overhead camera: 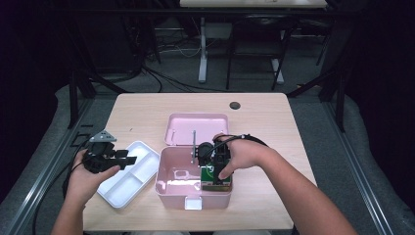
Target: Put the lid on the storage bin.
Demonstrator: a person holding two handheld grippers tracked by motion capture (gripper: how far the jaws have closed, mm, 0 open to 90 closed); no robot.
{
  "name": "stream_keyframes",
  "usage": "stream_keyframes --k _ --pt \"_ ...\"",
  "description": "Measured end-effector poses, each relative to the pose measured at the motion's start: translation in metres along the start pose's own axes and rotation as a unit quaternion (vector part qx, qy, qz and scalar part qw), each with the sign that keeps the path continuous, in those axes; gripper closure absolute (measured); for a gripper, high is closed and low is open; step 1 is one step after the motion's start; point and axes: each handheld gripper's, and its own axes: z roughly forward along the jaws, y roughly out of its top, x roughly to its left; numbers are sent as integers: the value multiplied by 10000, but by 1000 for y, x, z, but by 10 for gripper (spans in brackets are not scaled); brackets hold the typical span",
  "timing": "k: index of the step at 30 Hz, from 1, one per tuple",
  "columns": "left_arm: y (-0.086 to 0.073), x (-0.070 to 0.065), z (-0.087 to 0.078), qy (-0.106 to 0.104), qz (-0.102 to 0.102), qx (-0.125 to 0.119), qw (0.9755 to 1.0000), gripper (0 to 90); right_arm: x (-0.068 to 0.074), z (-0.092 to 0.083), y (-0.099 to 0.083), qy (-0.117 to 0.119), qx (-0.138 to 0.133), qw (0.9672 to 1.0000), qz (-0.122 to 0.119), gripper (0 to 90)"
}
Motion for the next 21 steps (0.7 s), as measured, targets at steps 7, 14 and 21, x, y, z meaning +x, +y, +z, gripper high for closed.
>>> stream_keyframes --k 7,14,21 --pt "0 0 1 6 -5 5 10000 539 -1 11 -1 42 -18 10000 34 157" --pt "-1 1 1 7 -5 -7 10000 537 -2 16 0 5 15 10000 45 154" --pt "-1 1 1 13 -13 -5 10000 536 -4 24 -2 78 -14 9999 99 152"
